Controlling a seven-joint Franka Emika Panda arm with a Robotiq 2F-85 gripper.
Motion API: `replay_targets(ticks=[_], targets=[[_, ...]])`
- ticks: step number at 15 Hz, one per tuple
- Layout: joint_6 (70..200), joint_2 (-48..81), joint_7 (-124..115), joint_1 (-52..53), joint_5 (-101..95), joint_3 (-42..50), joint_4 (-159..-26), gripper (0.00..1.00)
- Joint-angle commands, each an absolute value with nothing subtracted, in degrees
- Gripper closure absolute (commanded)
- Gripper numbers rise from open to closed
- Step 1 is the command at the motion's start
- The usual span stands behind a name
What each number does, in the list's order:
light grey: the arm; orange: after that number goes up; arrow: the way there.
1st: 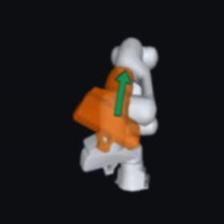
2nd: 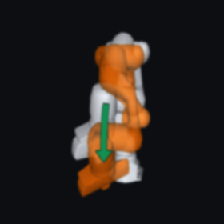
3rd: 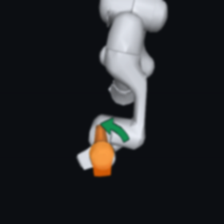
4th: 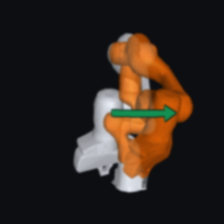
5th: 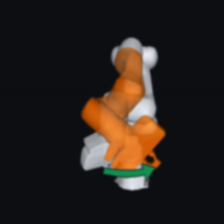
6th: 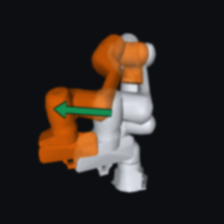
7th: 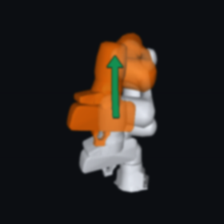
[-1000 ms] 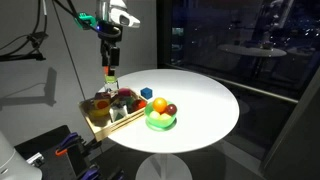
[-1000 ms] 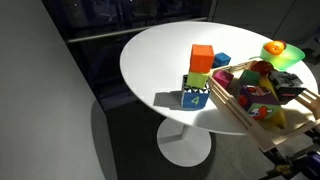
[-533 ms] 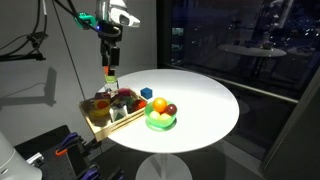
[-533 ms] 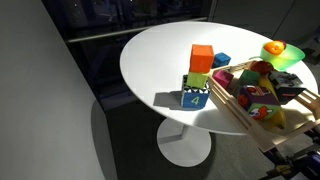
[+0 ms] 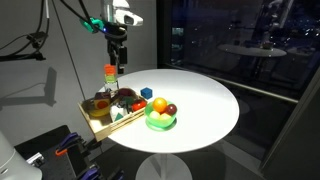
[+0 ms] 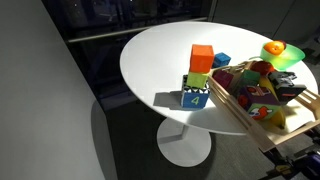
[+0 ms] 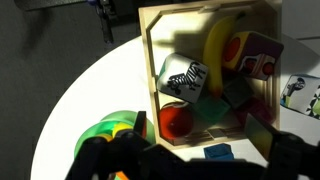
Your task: Pick up the blue block from the table and put it in the wooden tray
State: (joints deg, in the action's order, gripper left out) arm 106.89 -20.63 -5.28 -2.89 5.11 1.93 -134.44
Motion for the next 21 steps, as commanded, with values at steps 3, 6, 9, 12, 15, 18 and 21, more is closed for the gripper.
replay_targets(ticks=[3, 6, 9, 12, 15, 18, 21], targets=[[113.4, -15.8, -7.4, -1.9, 4.6, -0.3, -130.4, 0.00], [117.2, -12.3, -8.1, -1.4, 4.1, -1.4, -127.9, 0.00], [120.1, -8.3, -9.7, -0.8, 3.2, -2.3, -125.1, 0.00], [121.6, -3.5, -12.3, -0.1, 1.0, -3.2, -121.9, 0.00], [122.6, 1.4, -14.3, 0.7, -1.7, -3.4, -118.5, 0.00], [123.0, 5.9, -15.5, 2.0, -3.3, -3.3, -115.2, 0.00], [124.0, 9.6, -16.3, 3.3, -4.5, -3.1, -113.0, 0.00]])
